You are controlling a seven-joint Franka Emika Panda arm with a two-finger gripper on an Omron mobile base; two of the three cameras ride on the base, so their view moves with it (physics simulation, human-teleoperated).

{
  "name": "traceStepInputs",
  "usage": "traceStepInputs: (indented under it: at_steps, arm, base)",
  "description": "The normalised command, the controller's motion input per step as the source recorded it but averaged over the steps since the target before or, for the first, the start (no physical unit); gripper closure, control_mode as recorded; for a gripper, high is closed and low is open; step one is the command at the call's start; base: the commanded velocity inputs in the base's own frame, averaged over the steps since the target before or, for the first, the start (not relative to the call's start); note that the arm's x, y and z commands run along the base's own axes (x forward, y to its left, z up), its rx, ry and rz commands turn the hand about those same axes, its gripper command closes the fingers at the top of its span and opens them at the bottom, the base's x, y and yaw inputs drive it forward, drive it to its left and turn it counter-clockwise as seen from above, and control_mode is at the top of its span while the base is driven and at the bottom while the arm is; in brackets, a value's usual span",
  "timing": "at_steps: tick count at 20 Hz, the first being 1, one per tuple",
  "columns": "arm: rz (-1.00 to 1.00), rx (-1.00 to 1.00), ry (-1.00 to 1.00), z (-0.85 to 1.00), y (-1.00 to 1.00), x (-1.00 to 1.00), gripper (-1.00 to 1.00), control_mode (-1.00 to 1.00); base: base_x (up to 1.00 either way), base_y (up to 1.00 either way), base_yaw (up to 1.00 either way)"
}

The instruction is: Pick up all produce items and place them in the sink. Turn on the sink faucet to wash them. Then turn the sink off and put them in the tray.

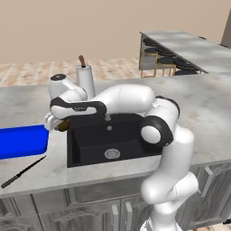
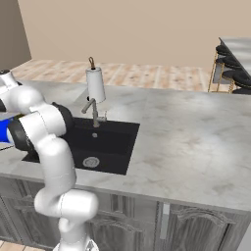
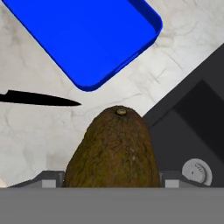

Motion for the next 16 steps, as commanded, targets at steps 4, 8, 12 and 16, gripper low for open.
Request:
traceStepInputs:
  at_steps: [4,8,12,16]
  arm:
    - [-0.03,0.0,0.0,-0.07,0.24,0.1,1.0,-1.0]
    - [-0.02,0.0,0.0,-0.19,0.21,0.16,1.0,-1.0]
    - [-0.02,0.0,-0.02,-0.28,0.17,0.11,1.0,-1.0]
    - [-0.04,0.0,-0.04,-0.22,0.21,0.07,1.0,-1.0]
  base:
    - [0.0,0.0,0.0]
    - [0.0,0.0,0.0]
    - [0.0,0.0,0.0]
    - [0.0,0.0,0.0]
